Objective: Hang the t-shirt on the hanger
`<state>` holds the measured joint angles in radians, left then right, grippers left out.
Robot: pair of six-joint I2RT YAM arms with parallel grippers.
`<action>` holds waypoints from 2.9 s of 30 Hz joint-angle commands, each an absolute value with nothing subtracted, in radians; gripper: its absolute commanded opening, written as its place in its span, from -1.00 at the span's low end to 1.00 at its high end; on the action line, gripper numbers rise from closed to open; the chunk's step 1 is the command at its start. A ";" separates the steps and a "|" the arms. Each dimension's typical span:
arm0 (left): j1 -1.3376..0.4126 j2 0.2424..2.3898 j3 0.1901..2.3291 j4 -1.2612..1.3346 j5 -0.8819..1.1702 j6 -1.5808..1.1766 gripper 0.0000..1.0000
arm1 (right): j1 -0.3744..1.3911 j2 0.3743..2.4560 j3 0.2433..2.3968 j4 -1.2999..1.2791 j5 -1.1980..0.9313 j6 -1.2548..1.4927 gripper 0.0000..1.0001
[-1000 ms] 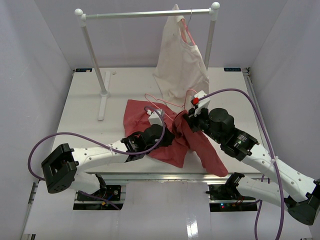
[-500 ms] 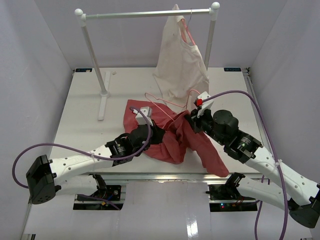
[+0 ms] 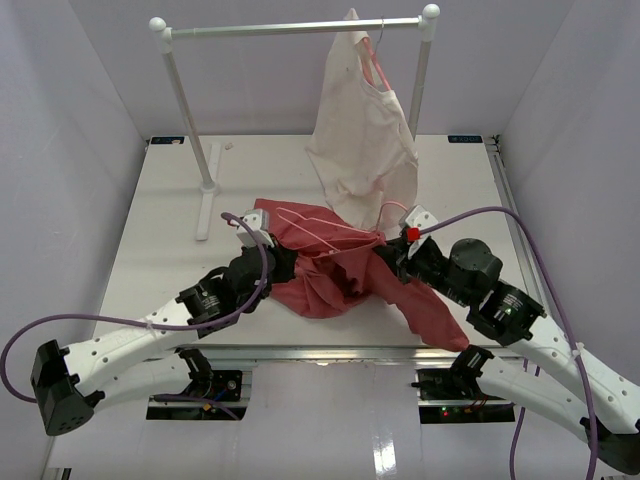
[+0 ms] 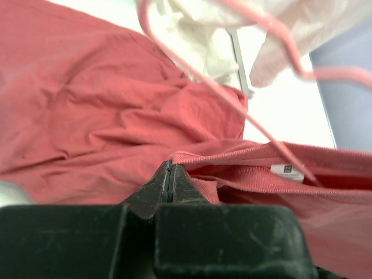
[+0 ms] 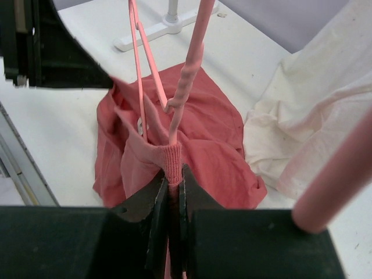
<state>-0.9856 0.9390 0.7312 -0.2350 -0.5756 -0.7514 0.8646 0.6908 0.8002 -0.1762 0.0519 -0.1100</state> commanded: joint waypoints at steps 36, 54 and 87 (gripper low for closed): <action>-0.837 0.933 0.903 -0.300 -0.020 -0.476 0.01 | 0.864 0.773 0.849 -0.095 0.083 -0.101 -0.84; -0.841 1.148 0.861 -0.312 -0.281 -0.553 0.02 | 0.865 0.739 0.841 -0.075 0.087 -0.084 -0.84; -0.703 0.922 0.954 -0.461 -0.353 -0.444 -1.00 | 0.865 0.562 0.734 -0.058 0.076 -0.201 -0.84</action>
<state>-0.7877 0.9813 0.8673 -0.3845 -0.3671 -0.4956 0.8654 0.6313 0.7612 -0.1455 0.0552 -0.1311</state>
